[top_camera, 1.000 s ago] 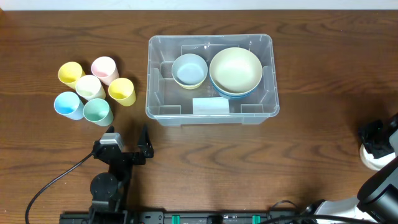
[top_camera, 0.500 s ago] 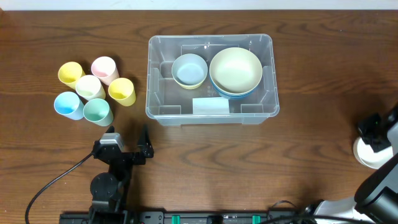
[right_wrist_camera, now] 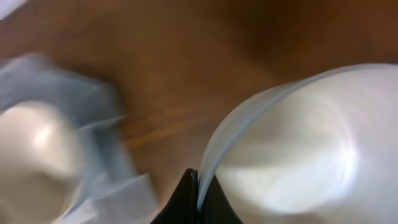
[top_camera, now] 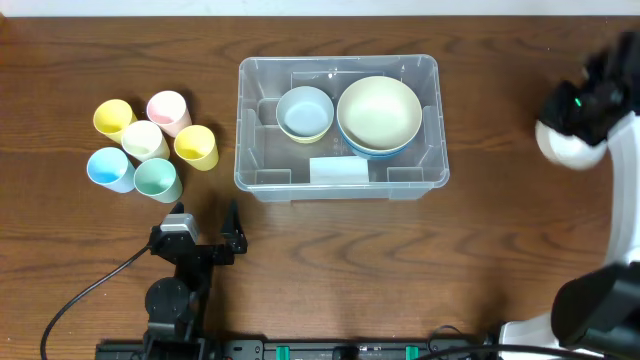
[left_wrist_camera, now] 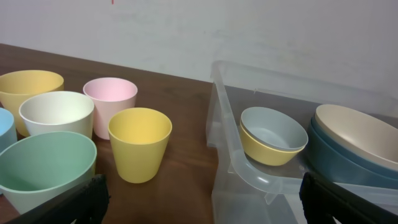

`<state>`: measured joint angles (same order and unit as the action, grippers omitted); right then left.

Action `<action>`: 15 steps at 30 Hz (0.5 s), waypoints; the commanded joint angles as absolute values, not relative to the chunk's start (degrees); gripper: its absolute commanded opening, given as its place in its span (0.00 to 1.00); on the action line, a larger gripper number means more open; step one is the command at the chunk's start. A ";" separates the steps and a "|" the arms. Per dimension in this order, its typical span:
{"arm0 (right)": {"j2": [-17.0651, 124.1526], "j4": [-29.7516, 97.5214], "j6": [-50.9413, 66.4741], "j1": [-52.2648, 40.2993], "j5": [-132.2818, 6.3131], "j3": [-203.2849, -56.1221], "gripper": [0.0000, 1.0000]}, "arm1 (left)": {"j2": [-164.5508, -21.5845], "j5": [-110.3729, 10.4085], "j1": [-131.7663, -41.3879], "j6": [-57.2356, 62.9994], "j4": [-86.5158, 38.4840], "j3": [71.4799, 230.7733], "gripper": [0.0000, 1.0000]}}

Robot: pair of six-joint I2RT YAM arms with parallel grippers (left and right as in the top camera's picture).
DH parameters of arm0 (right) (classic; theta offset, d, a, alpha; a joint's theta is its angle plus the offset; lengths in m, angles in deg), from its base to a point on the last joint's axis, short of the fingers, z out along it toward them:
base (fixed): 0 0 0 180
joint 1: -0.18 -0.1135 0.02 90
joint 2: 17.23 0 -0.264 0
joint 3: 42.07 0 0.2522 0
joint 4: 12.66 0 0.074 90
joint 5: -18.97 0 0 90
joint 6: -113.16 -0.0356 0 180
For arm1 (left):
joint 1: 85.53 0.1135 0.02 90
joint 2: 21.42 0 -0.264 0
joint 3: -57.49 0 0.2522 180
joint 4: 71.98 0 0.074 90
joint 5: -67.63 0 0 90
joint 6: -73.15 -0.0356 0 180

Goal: Pack container
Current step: 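Carry the white bowl and stack it onto the white-yellow bowls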

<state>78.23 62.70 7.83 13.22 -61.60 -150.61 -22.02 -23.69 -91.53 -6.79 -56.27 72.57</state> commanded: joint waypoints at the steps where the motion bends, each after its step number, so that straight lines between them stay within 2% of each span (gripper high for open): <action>1: 75.78 65.37 14.56 3.23 -60.02 -159.09 0.01 | -21.76 -22.84 -91.16 -7.80 -54.10 71.50 0.98; 7: 75.83 61.39 16.49 -15.35 -61.95 -162.11 0.01 | -21.76 -22.84 -91.16 -7.80 -54.12 71.50 0.98; 8: 76.33 59.10 16.64 -21.53 -65.18 -162.02 0.01 | -21.76 -22.84 -91.16 -7.77 -54.12 71.48 0.98; 15: 80.18 53.11 20.36 -36.68 -77.62 -162.00 0.01 | -21.76 -22.84 -91.16 -7.80 -54.12 71.48 0.98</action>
